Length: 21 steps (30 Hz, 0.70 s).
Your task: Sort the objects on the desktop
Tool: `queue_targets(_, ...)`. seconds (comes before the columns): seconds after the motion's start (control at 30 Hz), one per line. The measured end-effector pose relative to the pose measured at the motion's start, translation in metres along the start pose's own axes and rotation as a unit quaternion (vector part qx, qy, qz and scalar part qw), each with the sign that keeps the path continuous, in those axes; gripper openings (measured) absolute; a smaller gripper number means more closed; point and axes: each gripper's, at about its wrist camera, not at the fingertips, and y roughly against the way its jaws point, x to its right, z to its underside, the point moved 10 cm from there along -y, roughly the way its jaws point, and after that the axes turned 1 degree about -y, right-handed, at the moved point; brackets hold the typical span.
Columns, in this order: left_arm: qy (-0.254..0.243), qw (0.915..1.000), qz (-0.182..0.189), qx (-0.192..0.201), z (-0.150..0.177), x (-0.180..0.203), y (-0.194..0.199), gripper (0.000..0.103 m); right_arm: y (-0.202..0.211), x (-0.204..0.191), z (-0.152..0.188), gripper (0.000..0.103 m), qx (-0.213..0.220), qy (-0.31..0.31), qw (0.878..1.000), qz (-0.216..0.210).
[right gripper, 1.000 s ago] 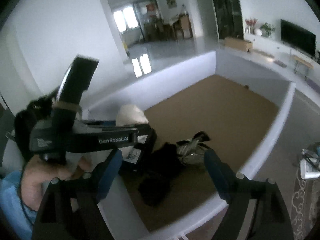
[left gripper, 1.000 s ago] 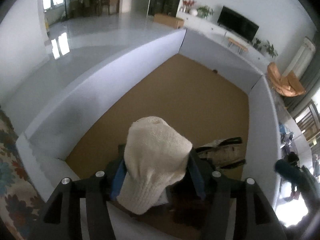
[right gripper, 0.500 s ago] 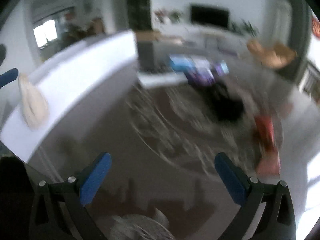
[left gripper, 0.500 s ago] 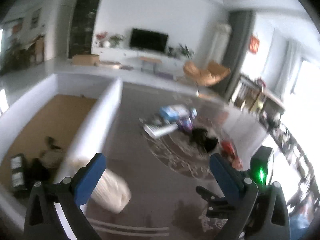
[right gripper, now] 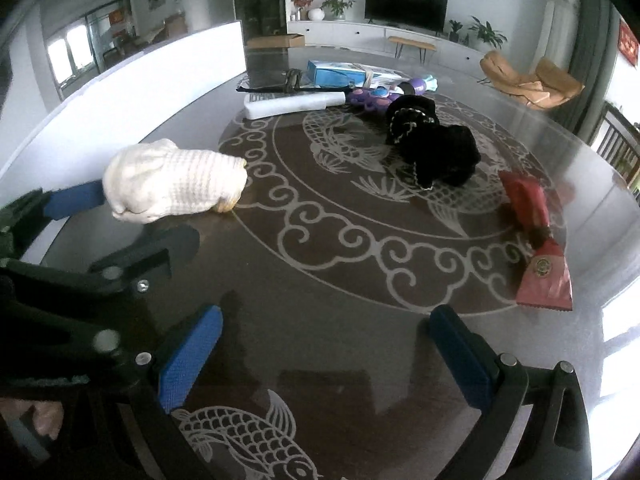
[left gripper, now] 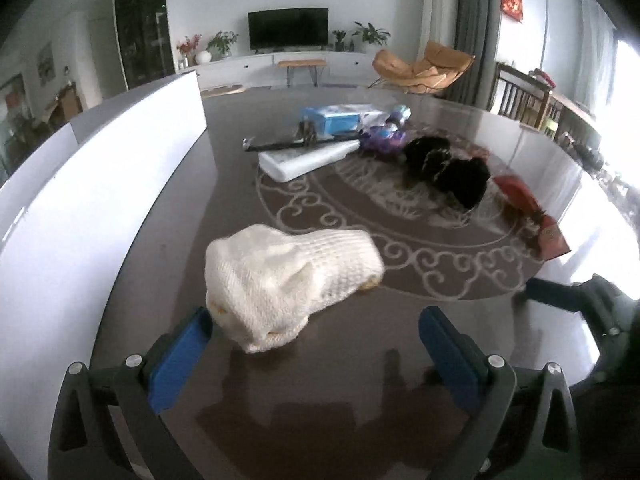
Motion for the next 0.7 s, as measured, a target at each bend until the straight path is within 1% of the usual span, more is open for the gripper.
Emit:
queue_targets(0.07,-0.002,0.9999,-0.007,-0.008,0.002,-0.003,-0.005,0.103,0.0,0.0,0.0,0.103,0.0,0.0,1.0,0.0)
queue_targets(0.23,0.032,0.9984,0.002,-0.047,0.014,-0.013,-0.015,0.103,0.0,0.0,0.0,0.103,0.0,0.0,1.0,0.0)
queue_targets(0.33,0.033,0.9983,-0.007,-0.047,0.015,-0.014,-0.017,0.103,0.001,0.0,0.0,0.103,0.0,0.0,1.0,0.0)
queue_targets(0.7,0.033,0.9983,-0.007,-0.047,0.016,-0.014,-0.016,0.103,0.002,0.001,0.001,0.103,0.0,0.001,1.0,-0.001)
